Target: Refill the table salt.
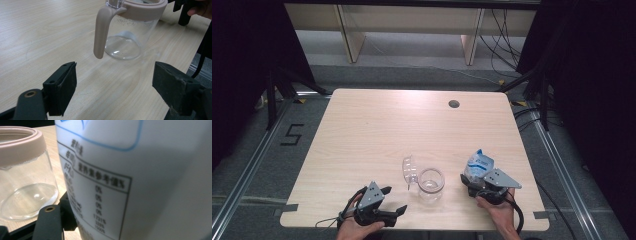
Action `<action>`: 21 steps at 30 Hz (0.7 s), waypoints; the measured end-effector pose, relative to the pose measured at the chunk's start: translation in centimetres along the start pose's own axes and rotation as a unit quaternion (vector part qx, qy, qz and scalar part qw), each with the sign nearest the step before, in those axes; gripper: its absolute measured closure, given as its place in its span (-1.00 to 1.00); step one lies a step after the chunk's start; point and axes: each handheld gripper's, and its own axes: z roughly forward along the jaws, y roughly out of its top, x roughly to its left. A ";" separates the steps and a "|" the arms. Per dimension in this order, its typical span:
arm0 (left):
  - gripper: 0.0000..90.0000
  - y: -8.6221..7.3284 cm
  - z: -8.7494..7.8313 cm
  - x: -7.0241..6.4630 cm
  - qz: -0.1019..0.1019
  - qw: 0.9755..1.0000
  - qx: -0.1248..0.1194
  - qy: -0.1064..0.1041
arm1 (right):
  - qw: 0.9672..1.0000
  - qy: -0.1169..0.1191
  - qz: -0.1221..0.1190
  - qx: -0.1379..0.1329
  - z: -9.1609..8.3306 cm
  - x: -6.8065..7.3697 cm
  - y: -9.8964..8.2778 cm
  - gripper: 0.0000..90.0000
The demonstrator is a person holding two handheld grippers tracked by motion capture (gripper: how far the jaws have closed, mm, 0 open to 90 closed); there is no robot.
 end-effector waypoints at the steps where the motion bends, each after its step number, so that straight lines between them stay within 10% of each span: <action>1: -0.57 0.0 0.0 0.0 0.000 1.000 0.000 0.000 | 1.000 0.002 -0.002 0.004 0.0 0.0 0.0 -0.22; 21: -0.57 0.0 0.0 0.0 -0.006 1.000 0.002 -0.001 | 1.000 -0.003 -0.020 0.003 -0.1 0.0 0.2 -0.10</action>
